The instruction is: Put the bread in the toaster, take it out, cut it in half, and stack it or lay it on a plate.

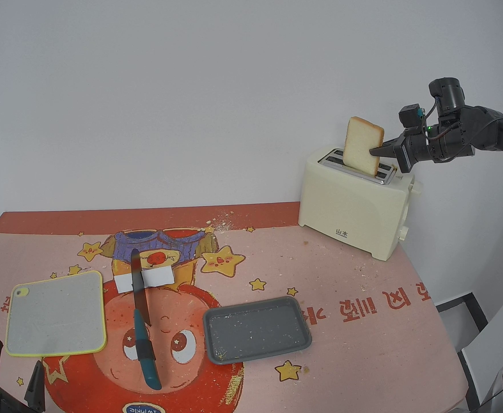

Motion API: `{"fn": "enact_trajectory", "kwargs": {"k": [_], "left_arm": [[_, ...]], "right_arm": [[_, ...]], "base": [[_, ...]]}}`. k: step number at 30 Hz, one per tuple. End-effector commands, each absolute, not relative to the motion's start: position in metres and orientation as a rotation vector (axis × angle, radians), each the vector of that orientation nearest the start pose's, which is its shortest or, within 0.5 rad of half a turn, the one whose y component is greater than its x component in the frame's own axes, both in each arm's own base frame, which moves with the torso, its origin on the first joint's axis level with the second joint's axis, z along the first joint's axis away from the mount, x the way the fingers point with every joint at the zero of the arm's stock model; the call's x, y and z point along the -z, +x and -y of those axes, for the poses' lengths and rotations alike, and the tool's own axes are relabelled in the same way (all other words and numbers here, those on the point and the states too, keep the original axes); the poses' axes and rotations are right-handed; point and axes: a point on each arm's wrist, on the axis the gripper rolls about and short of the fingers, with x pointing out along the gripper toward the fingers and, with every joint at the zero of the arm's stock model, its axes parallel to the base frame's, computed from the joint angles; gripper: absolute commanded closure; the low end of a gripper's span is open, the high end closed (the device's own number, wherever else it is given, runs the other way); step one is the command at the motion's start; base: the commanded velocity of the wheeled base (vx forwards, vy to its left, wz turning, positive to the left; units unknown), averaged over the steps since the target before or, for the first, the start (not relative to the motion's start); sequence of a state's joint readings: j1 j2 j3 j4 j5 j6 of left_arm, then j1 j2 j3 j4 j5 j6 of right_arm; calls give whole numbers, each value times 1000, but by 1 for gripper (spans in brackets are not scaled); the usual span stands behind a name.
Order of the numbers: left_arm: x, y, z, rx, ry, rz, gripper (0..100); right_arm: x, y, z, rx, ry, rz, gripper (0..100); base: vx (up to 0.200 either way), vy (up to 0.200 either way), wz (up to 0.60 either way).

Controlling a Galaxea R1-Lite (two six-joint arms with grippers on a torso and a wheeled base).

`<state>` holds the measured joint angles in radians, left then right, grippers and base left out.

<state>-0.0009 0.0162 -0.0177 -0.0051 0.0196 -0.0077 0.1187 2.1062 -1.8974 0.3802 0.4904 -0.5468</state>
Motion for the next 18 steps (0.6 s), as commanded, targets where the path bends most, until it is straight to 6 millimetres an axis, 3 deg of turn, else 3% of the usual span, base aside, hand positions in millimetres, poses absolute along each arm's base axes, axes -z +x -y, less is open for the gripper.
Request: {"fn": "enact_trajectory", "kwargs": {"k": [1,18], "left_arm": [[-76,-22,0,-18,-9,-1,0],[-76,-22,0,-18,-8,-1,0]], "right_arm": [[-240,419,-61,-735,-405,-410,100],[-225,426,-70,-753,-404,-439,100]], "base": [[0,0,0],[0,0,0]]}}
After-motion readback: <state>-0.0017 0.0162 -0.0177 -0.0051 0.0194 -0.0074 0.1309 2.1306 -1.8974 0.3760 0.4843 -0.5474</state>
